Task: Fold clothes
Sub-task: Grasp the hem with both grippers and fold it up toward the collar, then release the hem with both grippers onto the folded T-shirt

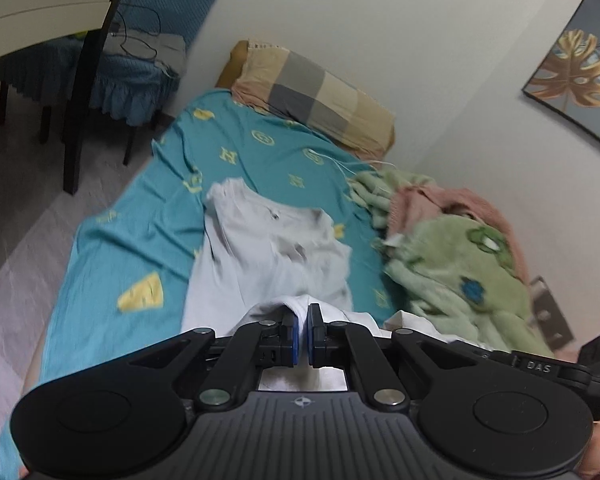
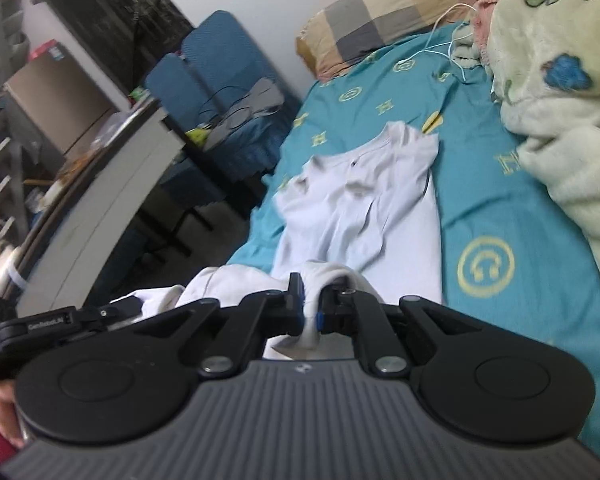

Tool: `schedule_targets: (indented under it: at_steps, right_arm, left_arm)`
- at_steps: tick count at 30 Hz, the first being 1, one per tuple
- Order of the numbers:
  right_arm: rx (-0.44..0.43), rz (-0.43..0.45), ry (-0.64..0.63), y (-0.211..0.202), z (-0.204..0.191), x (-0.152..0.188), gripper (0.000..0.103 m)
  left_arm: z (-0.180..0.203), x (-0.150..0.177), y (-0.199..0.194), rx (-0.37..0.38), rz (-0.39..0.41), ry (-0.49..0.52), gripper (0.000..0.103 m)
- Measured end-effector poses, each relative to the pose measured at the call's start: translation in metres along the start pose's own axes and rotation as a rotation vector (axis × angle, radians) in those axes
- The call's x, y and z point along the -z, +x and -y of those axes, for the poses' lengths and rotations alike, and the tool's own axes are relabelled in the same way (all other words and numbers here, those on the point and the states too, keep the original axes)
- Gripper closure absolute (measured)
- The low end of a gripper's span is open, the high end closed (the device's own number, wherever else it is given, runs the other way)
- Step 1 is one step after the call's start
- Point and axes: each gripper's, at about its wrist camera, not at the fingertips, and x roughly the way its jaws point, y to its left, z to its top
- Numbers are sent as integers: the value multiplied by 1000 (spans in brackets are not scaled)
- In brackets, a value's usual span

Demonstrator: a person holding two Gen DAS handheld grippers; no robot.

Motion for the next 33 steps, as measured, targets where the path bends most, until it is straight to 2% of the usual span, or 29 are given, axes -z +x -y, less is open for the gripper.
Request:
schedule_targets:
  at_steps: [4,10,14,19,22,24,25,29,30,32,33]
  right_arm:
    - [39,1,24,53,22,-28,94]
    - [118,-32,1,121,56,-35,93]
    - [182,-64,-41,160,73,-34,93]
    - [222,-106,-67,184,83,-28,93]
    - [234,-125,-71,195,89,-24,93]
    - [228,-115,-61,191,88,-25,92]
    - [225,-108,-59,189,87,-26,92]
    - [219,-77,-83,176,77,-27,91]
    - [219,-69,-92,172,73,-27,90]
    - [222,-49,-114,162,64,-25,85]
    - [220,-30,-119,154,60,-23,76]
  left_arm:
    - [-7,-21,65,-54,8,49,98]
    - [-28,-18,151,-110,-30,132,98]
    - [-44,-6,188,-138,-85,126,97]
    - [-62,7,230,-171,-150,119,95]
    - [-51,10,218,-173,-130,145,93]
    - [-43,12,207,-175,-112,165,89]
    - [-39,13,202,-175,-103,175,82]
    - [-21,17,180,-178,-67,215,46]
    - [-17,18,174,-178,-58,225,42]
    - [-9,20,163,-180,-40,246,26]
    - [-4,21,158,-180,-31,256,22]
